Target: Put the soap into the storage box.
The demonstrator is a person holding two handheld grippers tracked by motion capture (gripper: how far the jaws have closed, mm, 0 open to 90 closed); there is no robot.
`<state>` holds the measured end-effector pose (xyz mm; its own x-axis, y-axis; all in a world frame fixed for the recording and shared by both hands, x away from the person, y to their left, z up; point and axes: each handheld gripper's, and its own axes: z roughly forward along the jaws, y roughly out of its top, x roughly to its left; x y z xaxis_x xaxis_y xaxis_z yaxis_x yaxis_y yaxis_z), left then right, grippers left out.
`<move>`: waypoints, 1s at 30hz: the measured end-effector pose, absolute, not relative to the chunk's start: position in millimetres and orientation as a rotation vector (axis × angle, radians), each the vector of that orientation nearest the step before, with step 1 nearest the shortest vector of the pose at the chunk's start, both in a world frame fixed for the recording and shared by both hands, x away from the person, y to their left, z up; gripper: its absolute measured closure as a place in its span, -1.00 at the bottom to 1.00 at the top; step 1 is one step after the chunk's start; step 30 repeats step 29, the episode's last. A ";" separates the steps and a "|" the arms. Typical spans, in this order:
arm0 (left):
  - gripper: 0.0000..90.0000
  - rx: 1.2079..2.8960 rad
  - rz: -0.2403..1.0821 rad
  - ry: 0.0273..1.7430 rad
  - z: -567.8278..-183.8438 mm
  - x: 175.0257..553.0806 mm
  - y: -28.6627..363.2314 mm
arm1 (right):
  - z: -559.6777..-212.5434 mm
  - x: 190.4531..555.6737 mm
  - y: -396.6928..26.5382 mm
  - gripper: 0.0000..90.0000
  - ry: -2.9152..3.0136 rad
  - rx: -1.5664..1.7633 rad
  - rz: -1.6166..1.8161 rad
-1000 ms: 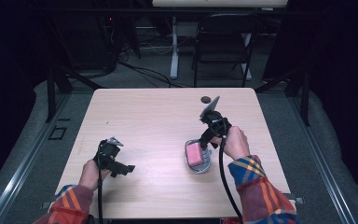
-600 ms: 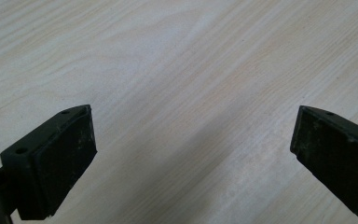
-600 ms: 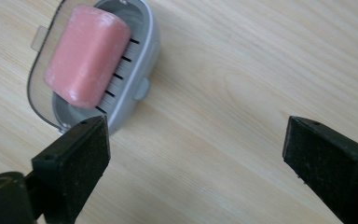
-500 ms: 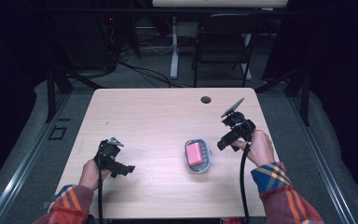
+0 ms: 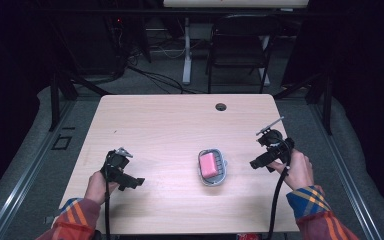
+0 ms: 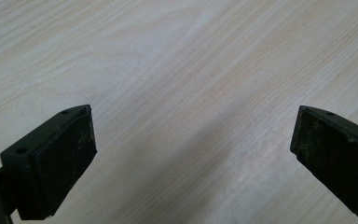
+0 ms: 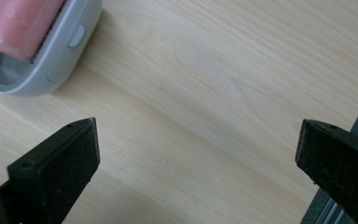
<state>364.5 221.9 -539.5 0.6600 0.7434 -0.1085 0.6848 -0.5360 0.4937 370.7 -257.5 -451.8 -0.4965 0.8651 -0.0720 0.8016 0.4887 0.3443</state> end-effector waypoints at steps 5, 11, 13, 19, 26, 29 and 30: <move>-1.00 2.377 0.155 1.108 -539.8 364.5 221.8 | -464.6 356.1 -271.4 -1.00 2.486 1.413 0.368; -1.00 2.383 0.152 1.114 -540.5 365.1 222.0 | -475.8 342.9 -277.7 -1.00 2.461 1.395 0.402; -1.00 2.379 0.156 1.117 -540.7 365.0 222.3 | -482.3 333.1 -277.8 -1.00 2.454 1.393 0.470; -1.00 2.368 0.168 1.139 -540.6 364.4 223.0 | -499.9 318.7 -276.9 -1.00 2.484 1.353 0.505; -1.00 2.393 0.166 1.126 -541.0 363.4 220.0 | -509.0 308.5 -271.9 -1.00 2.459 1.247 0.483; -1.00 2.394 0.161 1.127 -541.7 364.3 219.9 | -510.4 309.0 -271.3 -1.00 2.462 1.241 0.462; -1.00 2.394 0.161 1.127 -541.7 364.3 219.9 | -510.4 309.0 -271.3 -1.00 2.462 1.241 0.462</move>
